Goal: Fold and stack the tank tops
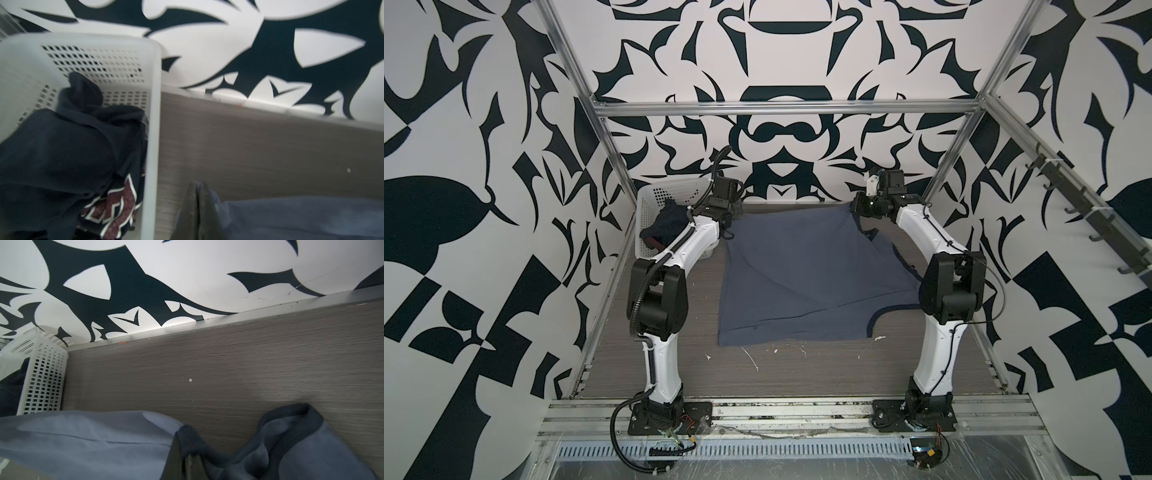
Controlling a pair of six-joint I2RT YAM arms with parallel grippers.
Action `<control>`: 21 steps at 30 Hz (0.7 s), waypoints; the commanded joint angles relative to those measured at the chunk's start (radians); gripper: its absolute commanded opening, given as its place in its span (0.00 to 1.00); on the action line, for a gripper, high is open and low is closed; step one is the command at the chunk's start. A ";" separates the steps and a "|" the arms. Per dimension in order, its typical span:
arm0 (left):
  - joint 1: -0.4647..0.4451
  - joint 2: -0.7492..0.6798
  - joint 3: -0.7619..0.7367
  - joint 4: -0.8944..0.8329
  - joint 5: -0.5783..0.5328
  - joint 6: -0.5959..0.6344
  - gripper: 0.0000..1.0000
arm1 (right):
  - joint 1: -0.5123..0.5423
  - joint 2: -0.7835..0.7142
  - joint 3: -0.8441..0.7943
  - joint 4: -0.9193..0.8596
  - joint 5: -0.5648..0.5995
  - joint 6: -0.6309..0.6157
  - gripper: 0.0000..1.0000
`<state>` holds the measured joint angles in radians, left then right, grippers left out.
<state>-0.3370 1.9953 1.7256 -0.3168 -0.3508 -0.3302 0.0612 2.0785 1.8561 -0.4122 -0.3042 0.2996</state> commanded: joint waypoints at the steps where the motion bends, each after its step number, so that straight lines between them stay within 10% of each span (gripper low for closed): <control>1: -0.005 0.035 0.065 -0.093 0.023 0.025 0.00 | -0.003 0.020 0.049 -0.025 -0.008 -0.001 0.00; 11: 0.001 0.100 0.117 -0.164 0.039 -0.019 0.00 | -0.002 0.093 0.105 -0.107 -0.023 -0.014 0.00; 21: 0.002 -0.147 -0.319 0.154 0.050 -0.128 0.00 | -0.001 -0.184 -0.345 0.155 -0.031 -0.002 0.00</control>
<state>-0.3405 1.9423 1.4918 -0.2825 -0.3080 -0.3931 0.0608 1.9820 1.5993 -0.3729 -0.3317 0.2924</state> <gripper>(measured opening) 0.049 0.055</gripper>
